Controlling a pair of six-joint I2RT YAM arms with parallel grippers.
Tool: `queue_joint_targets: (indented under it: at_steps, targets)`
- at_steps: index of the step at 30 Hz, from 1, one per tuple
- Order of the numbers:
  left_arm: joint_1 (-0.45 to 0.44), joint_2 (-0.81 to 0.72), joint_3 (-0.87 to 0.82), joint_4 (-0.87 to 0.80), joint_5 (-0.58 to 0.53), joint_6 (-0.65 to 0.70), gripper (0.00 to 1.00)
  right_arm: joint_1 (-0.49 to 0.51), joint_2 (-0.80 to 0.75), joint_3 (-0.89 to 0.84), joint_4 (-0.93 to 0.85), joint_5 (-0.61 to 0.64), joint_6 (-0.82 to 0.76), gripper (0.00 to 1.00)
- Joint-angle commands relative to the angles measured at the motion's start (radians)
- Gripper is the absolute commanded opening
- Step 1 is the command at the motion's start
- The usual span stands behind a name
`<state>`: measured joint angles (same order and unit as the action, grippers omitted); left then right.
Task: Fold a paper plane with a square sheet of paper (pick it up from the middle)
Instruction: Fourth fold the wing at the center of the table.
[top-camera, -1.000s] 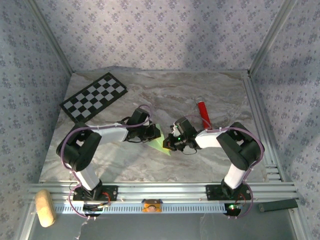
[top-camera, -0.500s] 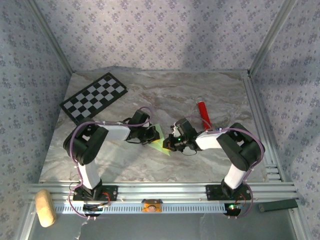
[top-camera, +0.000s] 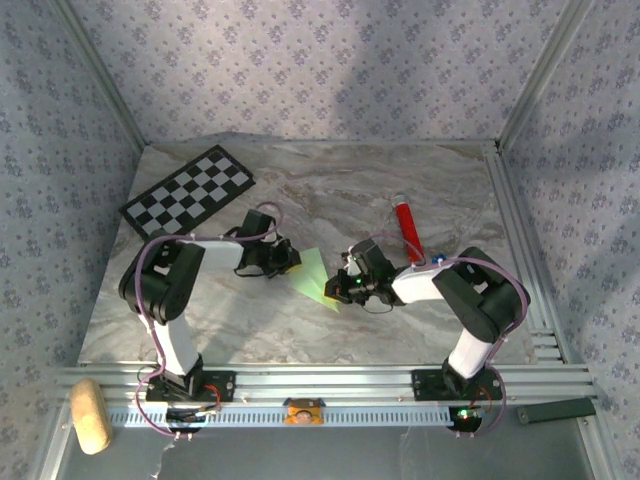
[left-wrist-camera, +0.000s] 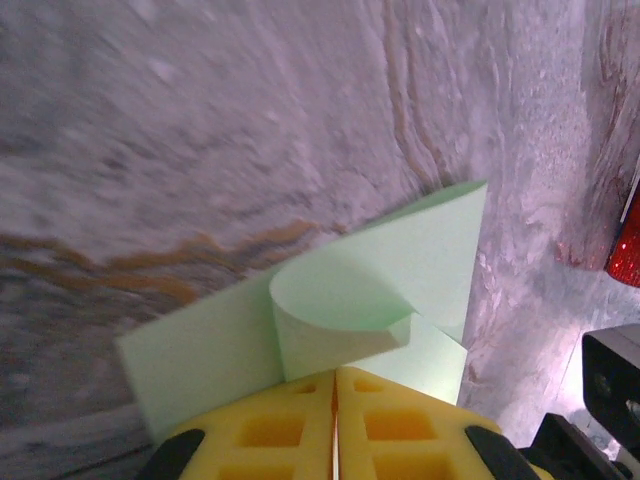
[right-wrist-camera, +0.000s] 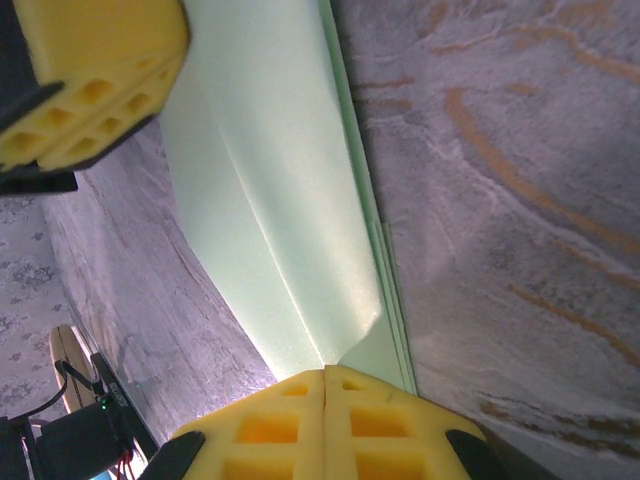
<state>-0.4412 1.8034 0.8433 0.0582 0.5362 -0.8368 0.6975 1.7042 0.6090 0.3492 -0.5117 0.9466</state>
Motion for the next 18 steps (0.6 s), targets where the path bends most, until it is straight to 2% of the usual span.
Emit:
queue_joint_targets:
  at_steps: [1,8,18]
  targets:
    - [0.057,0.032,0.041,-0.06,-0.045,0.045,0.08,0.019,0.034,-0.044,-0.141,0.029,0.009,0.0]
    - [0.104,0.034,0.081,-0.102,-0.021,0.067,0.09,0.022,0.036,-0.038,-0.14,0.028,0.009,0.0]
    - [0.082,-0.143,0.063,-0.124,-0.062,0.042,0.14,0.026,0.04,-0.013,-0.155,0.032,0.009,0.0]
